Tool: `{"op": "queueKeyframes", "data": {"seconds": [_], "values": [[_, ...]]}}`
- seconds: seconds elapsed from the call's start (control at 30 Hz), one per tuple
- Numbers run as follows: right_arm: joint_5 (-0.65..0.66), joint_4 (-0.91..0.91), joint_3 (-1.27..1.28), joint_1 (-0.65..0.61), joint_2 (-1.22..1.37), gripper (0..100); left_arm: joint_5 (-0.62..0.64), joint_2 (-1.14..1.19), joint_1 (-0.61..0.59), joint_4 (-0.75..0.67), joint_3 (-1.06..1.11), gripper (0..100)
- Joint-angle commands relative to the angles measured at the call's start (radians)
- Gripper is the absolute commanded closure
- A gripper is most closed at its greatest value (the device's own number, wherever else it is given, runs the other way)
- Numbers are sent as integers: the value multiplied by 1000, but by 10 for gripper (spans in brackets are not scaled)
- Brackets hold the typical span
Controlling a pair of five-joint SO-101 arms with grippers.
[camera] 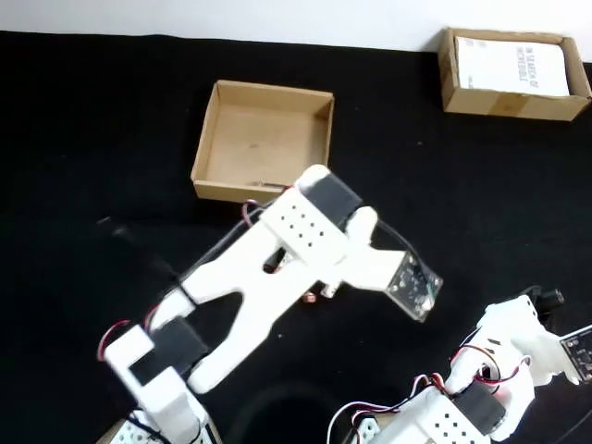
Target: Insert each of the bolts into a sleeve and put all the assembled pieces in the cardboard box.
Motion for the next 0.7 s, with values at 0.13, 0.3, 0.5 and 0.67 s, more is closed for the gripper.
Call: {"op": "queueKeyframes", "data": {"seconds": [0.13, 0.3, 0.5, 0.67], "values": [[-3, 4, 130, -12, -18, 992, -124, 162, -18, -2, -54, 990], [-2, 25, 130, -30, -19, 992, -124, 300, -53, -2, -203, 927], [-2, 25, 130, -30, -19, 992, -201, 412, -124, 2, -334, 870], [-2, 24, 130, -30, -19, 992, -203, 441, -125, 2, -332, 870]]}}
